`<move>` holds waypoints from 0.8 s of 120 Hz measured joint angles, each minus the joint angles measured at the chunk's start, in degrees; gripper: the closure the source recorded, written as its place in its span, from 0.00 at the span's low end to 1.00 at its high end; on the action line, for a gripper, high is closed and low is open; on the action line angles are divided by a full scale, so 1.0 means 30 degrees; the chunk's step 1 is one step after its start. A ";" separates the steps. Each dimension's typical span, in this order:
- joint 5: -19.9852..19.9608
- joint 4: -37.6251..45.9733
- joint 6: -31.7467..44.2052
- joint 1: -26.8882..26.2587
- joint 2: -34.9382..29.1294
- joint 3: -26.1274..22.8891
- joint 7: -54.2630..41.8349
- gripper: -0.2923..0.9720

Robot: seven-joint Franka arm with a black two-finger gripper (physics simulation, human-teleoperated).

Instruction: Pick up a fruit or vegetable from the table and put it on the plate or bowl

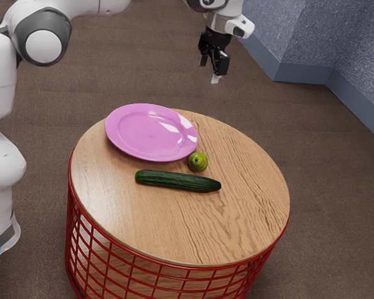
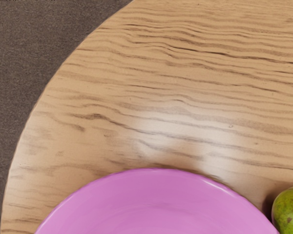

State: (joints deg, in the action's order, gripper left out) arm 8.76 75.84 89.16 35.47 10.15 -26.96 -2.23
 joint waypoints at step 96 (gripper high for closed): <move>0.0190 -0.0243 0.0482 -0.1419 0.0130 -0.0101 -0.0660 0.23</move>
State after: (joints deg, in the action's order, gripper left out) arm 9.33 75.11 90.61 31.22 10.54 -27.26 -4.21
